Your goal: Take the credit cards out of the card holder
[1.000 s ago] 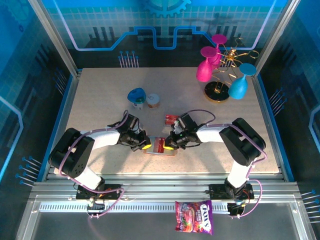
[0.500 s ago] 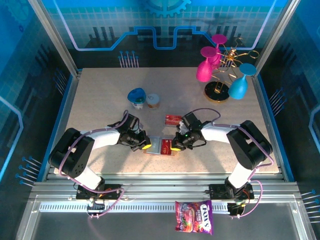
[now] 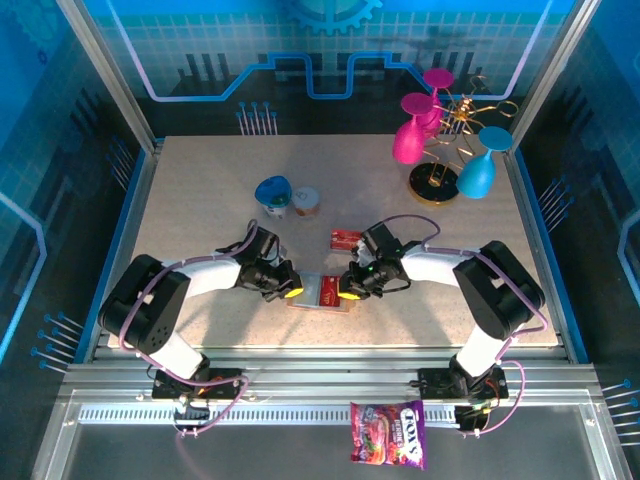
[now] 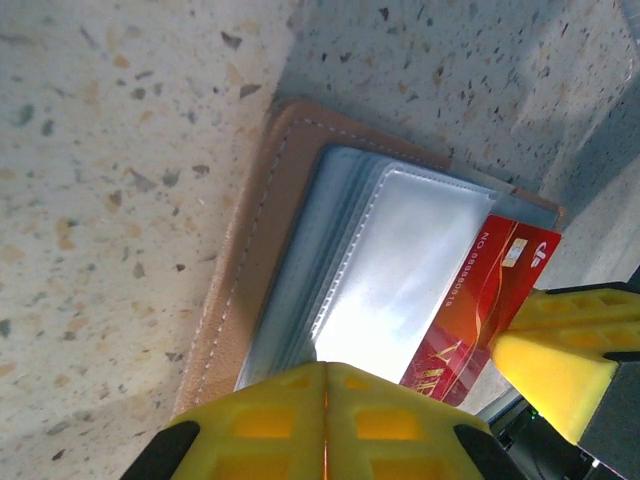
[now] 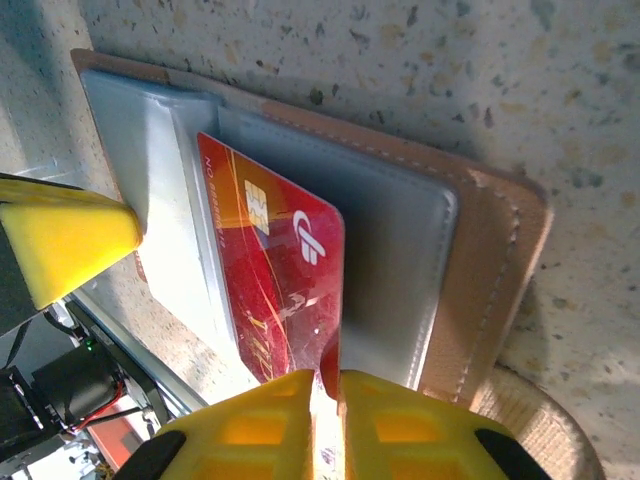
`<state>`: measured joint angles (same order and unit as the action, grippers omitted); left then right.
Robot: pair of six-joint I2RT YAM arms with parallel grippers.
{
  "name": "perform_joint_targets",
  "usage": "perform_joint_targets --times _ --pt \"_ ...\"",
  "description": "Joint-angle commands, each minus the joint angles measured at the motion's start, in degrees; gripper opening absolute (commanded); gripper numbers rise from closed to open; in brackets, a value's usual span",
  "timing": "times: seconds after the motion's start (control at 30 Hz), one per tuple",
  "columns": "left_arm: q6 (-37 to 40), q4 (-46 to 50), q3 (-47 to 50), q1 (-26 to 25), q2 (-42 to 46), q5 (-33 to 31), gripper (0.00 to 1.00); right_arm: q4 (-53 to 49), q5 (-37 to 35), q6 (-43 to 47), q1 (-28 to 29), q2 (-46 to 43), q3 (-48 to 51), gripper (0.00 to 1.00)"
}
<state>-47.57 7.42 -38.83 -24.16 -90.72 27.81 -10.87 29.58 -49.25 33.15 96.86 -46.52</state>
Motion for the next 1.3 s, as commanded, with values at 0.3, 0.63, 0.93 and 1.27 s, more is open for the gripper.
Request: perform_joint_targets --times 0.3,0.63,0.93,1.27 --pt "1.2 1.8 -0.4 0.4 -1.8 -0.7 0.08 2.2 0.3 -2.8 0.6 -2.8 -0.7 0.17" --pt "1.2 1.7 -0.6 0.3 -1.9 -0.5 0.08 3.6 0.1 -3.8 0.7 -3.0 -0.4 0.17" --pt "1.2 2.0 -0.6 0.4 -1.7 -0.7 0.08 5.7 0.1 -5.1 0.9 -2.6 0.0 0.15" --pt "1.2 3.1 -0.7 0.3 0.3 -1.4 0.09 3.1 -0.9 -3.6 0.8 -4.3 -0.1 0.07"
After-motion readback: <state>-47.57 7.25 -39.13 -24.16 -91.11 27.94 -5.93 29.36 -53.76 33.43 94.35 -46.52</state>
